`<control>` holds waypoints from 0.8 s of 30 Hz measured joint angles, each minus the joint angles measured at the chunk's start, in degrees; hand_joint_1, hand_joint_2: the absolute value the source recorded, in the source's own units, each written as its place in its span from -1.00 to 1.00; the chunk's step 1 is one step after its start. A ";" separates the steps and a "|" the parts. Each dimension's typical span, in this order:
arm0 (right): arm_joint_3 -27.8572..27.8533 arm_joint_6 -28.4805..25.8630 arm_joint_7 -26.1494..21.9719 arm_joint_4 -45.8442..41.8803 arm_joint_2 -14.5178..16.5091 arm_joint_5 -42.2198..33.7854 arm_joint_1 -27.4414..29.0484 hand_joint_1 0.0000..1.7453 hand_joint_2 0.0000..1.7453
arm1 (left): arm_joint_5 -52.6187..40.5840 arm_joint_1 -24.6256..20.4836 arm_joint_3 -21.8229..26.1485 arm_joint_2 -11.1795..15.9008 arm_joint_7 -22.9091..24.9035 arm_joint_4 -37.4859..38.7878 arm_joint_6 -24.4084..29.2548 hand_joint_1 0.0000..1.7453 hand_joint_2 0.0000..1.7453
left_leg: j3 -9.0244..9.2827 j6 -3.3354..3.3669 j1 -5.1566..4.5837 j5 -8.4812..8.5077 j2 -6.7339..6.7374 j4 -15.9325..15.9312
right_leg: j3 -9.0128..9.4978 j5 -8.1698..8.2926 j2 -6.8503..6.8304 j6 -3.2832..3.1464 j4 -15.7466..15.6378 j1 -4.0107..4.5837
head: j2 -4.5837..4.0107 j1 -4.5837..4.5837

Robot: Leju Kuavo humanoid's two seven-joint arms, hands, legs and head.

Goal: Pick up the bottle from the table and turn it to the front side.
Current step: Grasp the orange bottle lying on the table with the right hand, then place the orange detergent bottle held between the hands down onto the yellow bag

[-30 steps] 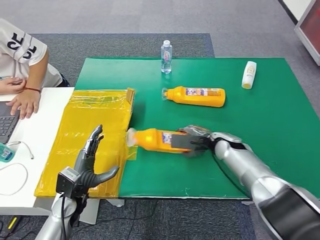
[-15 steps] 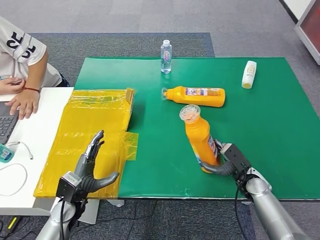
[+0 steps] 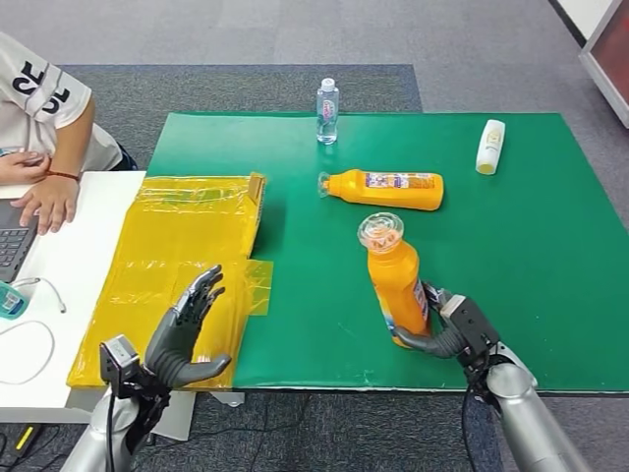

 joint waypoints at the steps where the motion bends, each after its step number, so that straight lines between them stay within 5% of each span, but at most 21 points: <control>1: 0.24 0.59 -0.26 -0.08 0.48 0.34 -0.41 1.00 1.00 | 0.53 -0.82 -0.11 0.69 -0.01 0.54 -2.98 -1.00 1.00 | 0.00 -0.03 0.00 0.02 0.01 0.00 | -0.02 0.02 0.02 -0.03 0.02 0.01 | 0.00 -0.01; 15: 15.43 -1.49 -0.64 0.04 7.48 2.90 -9.66 1.00 1.00 | 5.86 -12.50 -5.35 15.79 0.18 3.36 -27.12 -1.00 1.00 | -0.02 -0.34 0.15 0.27 0.12 0.00 | -0.25 0.11 0.17 -0.29 0.23 0.17 | 0.00 -0.03; 24: 22.91 -7.55 0.60 -1.26 10.15 7.82 -10.30 1.00 1.00 | 5.67 -14.05 -6.61 17.53 0.01 4.10 -27.96 -1.00 1.00 | -0.06 -0.36 0.16 0.24 0.11 0.00 | -0.25 0.06 0.14 -0.31 0.21 0.17 | 0.00 -0.02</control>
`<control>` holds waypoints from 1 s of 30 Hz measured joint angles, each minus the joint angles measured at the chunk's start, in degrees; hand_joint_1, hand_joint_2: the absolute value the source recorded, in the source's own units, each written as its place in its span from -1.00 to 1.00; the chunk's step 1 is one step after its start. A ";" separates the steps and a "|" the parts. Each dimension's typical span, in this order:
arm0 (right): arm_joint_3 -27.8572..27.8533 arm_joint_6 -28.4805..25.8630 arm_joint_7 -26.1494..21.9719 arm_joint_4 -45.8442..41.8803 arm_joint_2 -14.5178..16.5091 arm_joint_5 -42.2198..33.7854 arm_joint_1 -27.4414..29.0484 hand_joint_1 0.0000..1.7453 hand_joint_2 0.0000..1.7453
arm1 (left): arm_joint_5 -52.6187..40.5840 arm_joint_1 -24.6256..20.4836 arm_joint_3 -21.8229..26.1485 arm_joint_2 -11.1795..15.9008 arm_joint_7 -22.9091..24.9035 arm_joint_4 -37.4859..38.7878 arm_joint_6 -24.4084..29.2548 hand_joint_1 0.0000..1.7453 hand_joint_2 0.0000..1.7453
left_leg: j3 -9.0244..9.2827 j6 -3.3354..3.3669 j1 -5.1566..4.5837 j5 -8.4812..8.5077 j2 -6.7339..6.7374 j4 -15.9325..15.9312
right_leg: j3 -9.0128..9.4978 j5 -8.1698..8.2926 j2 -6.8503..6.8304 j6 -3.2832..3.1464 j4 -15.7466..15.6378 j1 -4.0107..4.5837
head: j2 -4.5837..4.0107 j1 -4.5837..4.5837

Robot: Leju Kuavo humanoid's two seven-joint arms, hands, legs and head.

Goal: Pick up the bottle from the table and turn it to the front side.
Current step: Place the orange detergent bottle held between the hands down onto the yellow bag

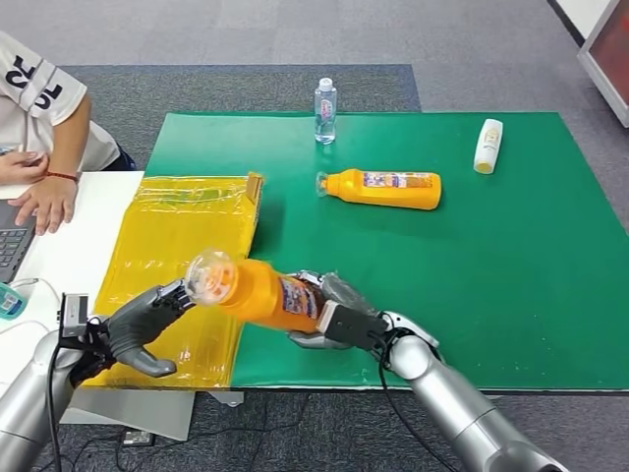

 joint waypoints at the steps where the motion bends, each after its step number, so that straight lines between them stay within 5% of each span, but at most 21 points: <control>1: 0.62 -0.77 0.20 -0.25 0.11 0.73 0.08 1.00 1.00 | -0.14 -0.20 -0.01 0.02 -0.01 0.15 0.25 -1.00 1.00 | 0.00 0.00 0.00 0.00 0.00 0.00 | 0.00 0.00 0.00 0.00 0.00 0.00 | 0.00 -0.01; 15: 5.79 -2.24 1.61 -1.69 1.10 2.30 1.49 1.00 1.00 | -2.47 -5.55 -0.19 -1.00 -0.01 2.92 7.47 -1.00 1.00 | 0.00 -0.01 0.01 0.01 0.00 0.00 | -0.04 0.02 0.00 -0.03 0.00 0.01 | 0.00 -0.01; 30: 5.94 -1.71 7.87 -1.53 3.59 -3.77 1.15 1.00 1.00 | -2.38 -6.04 -1.89 -5.51 -0.01 3.52 7.99 -1.00 1.00 | -0.02 -0.01 0.00 0.01 0.01 0.00 | -0.04 0.03 0.01 -0.02 0.00 0.01 | 0.00 -0.01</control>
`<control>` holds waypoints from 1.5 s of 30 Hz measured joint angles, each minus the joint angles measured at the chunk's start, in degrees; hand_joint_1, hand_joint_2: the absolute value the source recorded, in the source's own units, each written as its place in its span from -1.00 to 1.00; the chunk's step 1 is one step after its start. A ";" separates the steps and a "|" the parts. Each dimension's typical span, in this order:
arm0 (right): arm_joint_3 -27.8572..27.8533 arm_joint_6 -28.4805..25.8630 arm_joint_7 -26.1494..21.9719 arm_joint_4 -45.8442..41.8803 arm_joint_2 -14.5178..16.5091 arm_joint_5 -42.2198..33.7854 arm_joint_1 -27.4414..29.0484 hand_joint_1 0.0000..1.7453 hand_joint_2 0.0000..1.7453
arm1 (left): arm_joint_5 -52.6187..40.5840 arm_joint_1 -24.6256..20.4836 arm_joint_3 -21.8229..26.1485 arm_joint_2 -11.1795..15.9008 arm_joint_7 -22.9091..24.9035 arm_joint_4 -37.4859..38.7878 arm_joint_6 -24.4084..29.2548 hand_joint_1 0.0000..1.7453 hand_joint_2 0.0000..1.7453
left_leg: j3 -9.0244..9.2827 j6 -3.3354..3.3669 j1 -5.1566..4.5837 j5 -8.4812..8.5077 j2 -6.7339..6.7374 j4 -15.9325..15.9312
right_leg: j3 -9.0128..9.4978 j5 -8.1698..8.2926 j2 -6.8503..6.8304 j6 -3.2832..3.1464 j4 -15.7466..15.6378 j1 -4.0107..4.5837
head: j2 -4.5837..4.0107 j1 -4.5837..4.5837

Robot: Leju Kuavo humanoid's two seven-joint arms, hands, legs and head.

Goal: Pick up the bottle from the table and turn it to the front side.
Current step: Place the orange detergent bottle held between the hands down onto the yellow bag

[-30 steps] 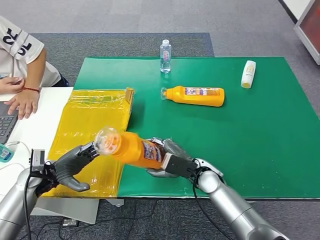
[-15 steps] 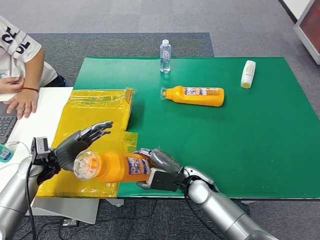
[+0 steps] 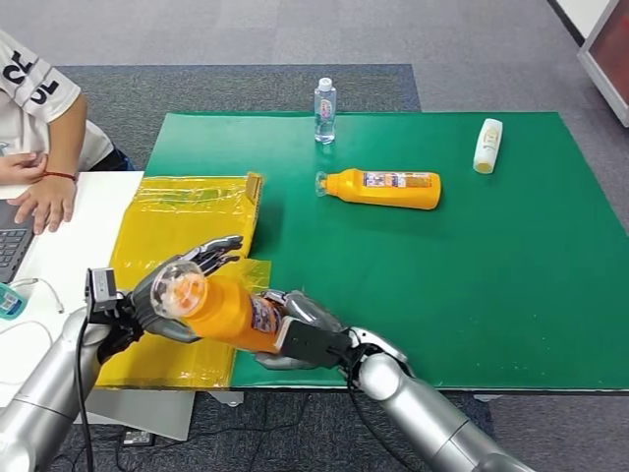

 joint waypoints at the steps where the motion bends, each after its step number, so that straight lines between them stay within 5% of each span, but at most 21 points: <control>1: -0.43 0.09 0.25 0.20 0.19 -0.72 -0.22 1.00 1.00 | 0.01 0.02 -0.14 -0.15 0.00 -0.05 -0.16 -1.00 1.00 | 0.00 0.00 0.00 0.00 0.00 0.00 | 0.00 0.00 0.00 0.00 0.00 0.00 | 0.00 0.00; 10: -4.76 -2.86 1.75 2.79 0.80 -0.44 -2.08 1.00 1.00 | 0.07 0.56 -0.98 -0.74 -0.02 -0.65 0.09 -1.00 1.00 | -0.01 0.00 0.00 0.00 0.00 0.00 | 0.02 0.03 0.01 0.02 0.00 -0.01 | 0.00 0.01; 20: -3.95 -12.15 6.39 2.21 2.83 16.16 0.04 1.00 1.00 | -0.04 3.59 -0.62 -0.68 -0.02 -1.41 2.78 -1.00 1.00 | -0.08 -0.02 0.01 0.00 0.00 0.00 | -0.08 -0.03 0.00 -0.03 0.01 0.02 | 0.00 0.01; 45: -1.11 -8.15 3.93 2.99 4.43 17.74 3.42 1.00 1.00 | 0.00 5.47 0.95 -0.72 -0.14 -2.07 1.44 -1.00 1.00 | -0.17 -0.03 0.01 0.02 0.00 0.00 | -0.16 0.03 0.00 -0.03 0.00 0.03 | 0.00 0.00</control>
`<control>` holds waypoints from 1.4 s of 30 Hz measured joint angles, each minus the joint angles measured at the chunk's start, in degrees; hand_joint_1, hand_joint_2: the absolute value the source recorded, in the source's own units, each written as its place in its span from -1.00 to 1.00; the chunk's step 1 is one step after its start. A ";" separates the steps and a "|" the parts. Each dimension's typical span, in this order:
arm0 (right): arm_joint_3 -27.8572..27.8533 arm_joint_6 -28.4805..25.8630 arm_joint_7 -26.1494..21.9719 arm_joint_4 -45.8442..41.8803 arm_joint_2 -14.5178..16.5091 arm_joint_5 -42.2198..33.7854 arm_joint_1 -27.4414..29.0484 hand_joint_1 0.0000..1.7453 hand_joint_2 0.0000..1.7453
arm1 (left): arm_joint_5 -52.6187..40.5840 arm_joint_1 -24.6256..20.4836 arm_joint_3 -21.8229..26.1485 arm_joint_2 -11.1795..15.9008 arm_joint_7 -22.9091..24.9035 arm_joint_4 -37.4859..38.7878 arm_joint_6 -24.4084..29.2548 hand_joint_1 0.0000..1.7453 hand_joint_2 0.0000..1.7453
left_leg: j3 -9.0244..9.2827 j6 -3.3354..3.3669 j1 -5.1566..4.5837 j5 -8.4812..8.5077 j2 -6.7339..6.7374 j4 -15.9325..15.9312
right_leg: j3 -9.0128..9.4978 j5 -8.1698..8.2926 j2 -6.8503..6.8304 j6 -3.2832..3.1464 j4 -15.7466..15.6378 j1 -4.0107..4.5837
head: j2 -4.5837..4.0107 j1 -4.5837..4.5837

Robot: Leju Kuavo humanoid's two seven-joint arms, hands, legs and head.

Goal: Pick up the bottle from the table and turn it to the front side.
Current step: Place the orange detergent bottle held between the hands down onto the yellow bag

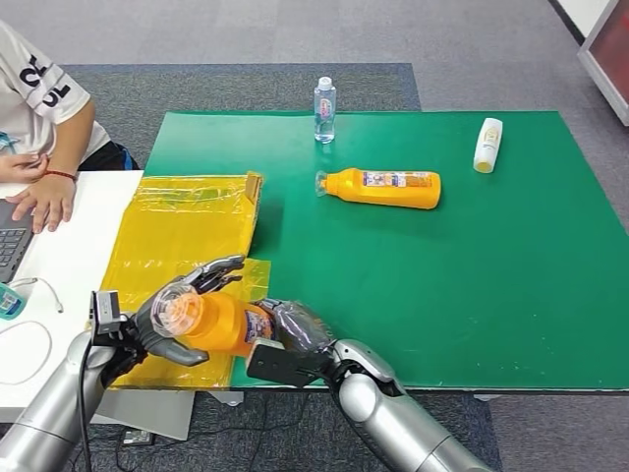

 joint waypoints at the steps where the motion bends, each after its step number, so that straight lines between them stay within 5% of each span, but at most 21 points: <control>1: 0.10 -0.10 0.13 0.00 0.01 0.52 -0.07 1.00 1.00 | 0.00 0.08 0.02 0.00 0.00 0.00 -0.16 -1.00 1.00 | 0.00 0.00 0.00 0.00 0.00 0.00 | 0.00 0.00 0.00 0.00 0.00 0.00 | 0.00 0.01; 42: 8.36 0.78 2.28 8.81 2.98 3.97 -7.03 1.00 1.00 | 0.05 -4.48 -6.65 0.42 -0.02 7.03 -2.23 -1.00 1.00 | -0.07 -0.02 0.00 0.06 0.01 0.00 | -0.17 0.09 0.02 -0.05 0.00 0.00 | 0.00 0.01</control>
